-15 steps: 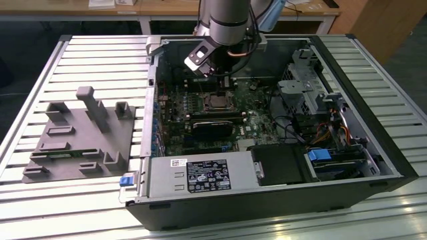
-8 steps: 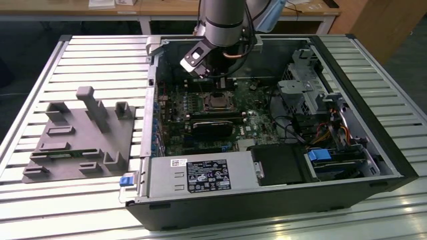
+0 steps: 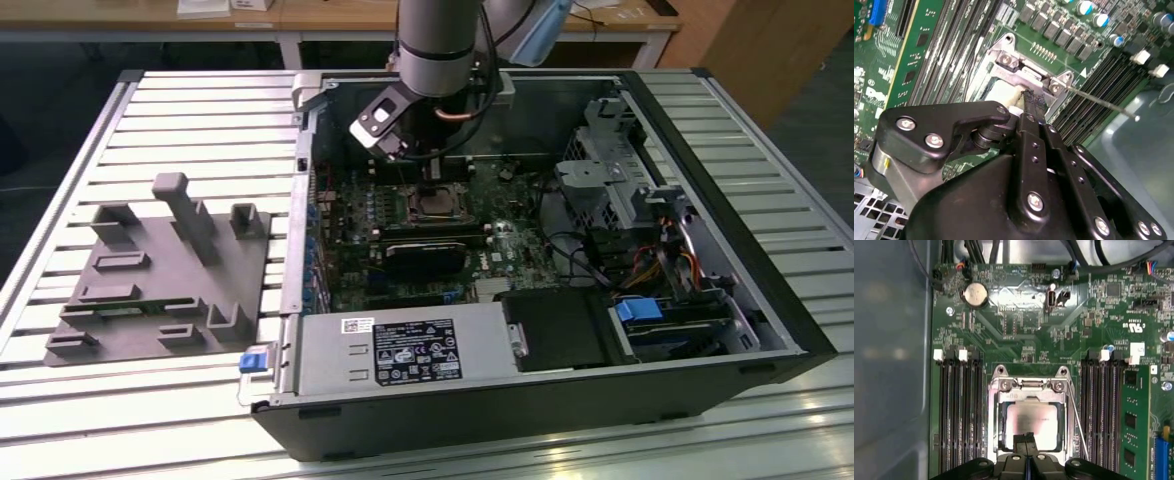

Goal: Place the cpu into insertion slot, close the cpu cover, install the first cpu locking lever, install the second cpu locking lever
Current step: 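Close the cpu cover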

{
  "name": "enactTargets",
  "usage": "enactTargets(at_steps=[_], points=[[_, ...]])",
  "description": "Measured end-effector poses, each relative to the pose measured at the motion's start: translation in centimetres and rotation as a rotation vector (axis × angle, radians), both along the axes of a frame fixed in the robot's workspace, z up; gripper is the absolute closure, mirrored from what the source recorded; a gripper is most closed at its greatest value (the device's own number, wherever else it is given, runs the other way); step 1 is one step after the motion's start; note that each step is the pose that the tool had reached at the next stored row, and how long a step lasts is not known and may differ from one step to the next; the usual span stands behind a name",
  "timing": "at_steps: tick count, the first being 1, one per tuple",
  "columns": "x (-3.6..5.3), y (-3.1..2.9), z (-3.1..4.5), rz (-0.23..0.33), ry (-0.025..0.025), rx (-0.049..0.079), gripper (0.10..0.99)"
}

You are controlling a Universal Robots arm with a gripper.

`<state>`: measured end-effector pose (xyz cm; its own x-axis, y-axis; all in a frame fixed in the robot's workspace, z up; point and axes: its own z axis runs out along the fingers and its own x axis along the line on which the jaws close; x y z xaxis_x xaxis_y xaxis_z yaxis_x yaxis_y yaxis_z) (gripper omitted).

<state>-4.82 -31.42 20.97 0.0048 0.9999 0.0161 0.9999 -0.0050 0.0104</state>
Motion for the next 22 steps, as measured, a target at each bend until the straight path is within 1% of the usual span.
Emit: enactTargets(at_steps=[5,11,19,22], points=[[-0.46,0.00,-0.36,0.000,0.0000,0.000,0.969],[-0.52,0.02,-0.94,0.000,0.0000,0.000,0.969],[-0.40,0.02,-1.06,0.000,0.0001,0.000,0.969],[-0.38,0.04,-0.87,0.000,-0.0004,0.000,0.969]])
